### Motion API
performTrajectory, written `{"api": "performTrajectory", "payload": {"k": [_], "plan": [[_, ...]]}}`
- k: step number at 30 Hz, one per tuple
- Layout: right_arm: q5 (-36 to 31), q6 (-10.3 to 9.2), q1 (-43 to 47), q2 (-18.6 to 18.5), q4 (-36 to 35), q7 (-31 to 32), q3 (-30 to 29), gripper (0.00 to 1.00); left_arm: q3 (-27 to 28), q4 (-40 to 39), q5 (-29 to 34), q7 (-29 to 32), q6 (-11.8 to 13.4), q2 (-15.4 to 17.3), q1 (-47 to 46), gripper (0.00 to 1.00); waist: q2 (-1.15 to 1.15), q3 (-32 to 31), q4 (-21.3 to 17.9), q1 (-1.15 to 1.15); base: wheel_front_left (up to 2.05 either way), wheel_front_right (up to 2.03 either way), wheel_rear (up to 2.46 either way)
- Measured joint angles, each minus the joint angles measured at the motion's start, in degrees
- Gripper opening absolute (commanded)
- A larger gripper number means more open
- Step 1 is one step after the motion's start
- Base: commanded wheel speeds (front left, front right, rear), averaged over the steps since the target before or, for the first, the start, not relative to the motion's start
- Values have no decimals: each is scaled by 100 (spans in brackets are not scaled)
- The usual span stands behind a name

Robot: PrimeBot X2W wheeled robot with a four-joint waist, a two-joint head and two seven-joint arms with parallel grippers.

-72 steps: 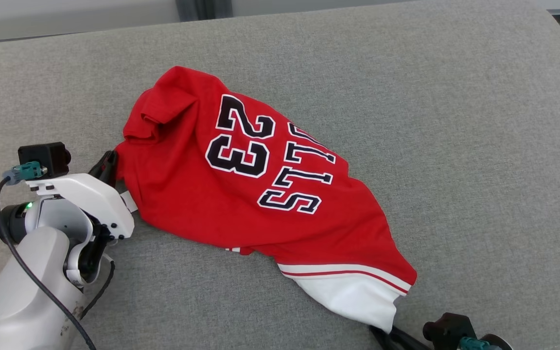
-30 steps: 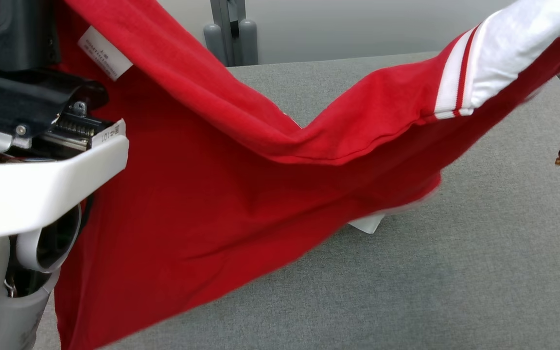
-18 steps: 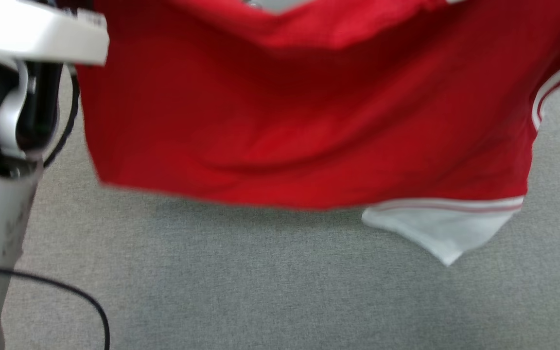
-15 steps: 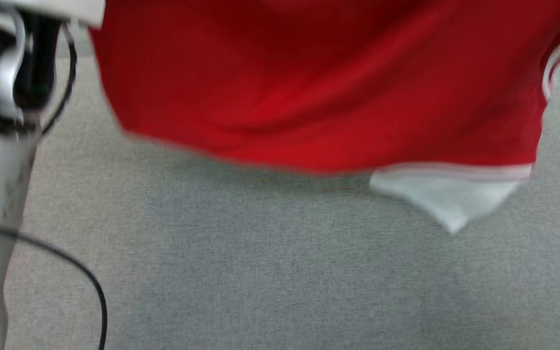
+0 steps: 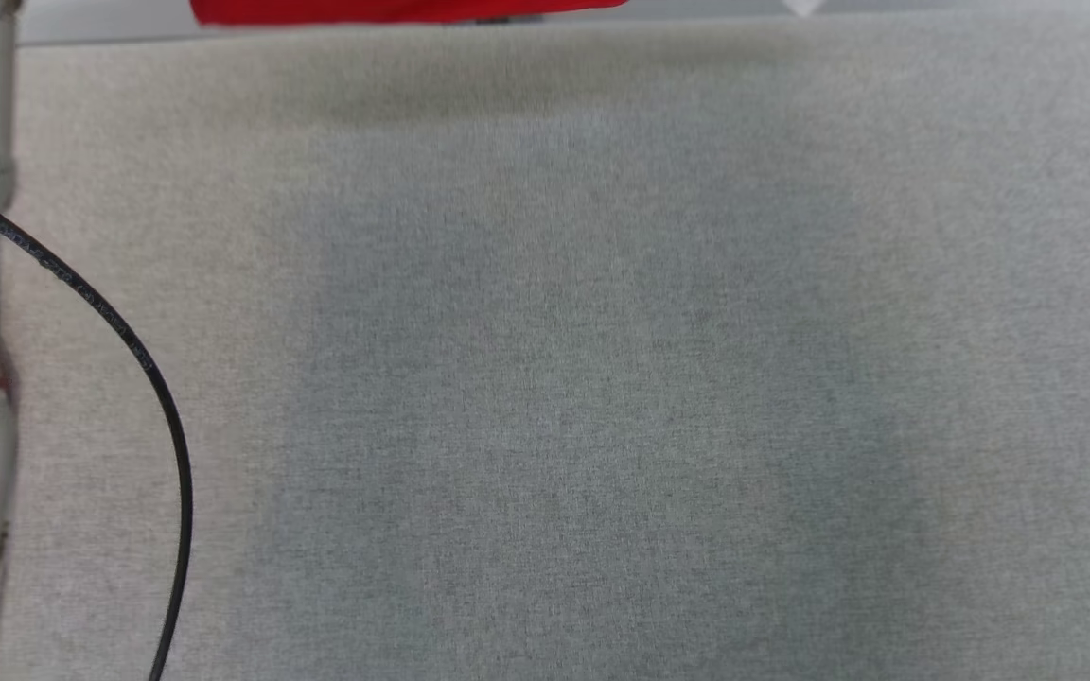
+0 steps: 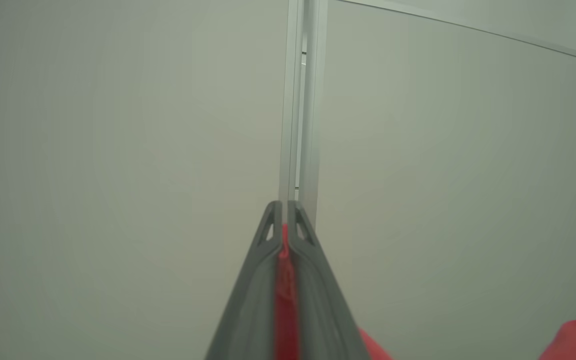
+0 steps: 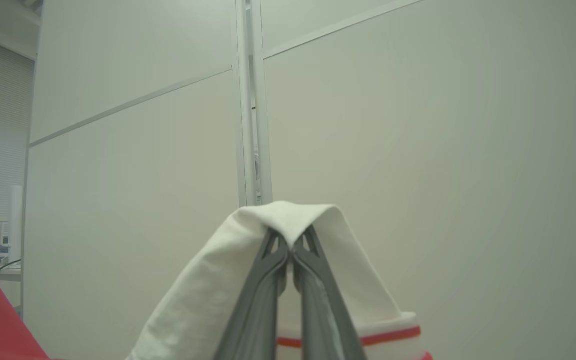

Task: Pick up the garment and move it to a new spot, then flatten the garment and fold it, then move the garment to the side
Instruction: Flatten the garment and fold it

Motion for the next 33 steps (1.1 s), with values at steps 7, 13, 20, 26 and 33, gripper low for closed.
{"api": "performTrajectory", "payload": {"k": [7,13,20,26,33], "plan": [[495,-1,502,-42,401,-19,1062,0,199,1160,-400,-580,-537,-453,491,0,0,543,20,0,0,0,0],[1112,0,1898,-433,-299,-18,1477,0,697,457,-299,-638,-598,-560,2017,0,0,720,74,0,0,0,0],[1660,-1,4010,-748,-1419,-18,1155,0,1106,-1276,-68,-642,-500,-809,4403,0,0,571,64,0,0,0,0],[2102,-1,5765,-917,-2084,-19,860,0,1058,-2641,-153,-326,-213,-791,6049,0,0,291,84,0,0,0,0],[2316,-1,7088,-1101,-2554,165,799,0,1239,-3994,-446,392,312,-662,7447,0,0,0,28,0,0,0,0]]}}
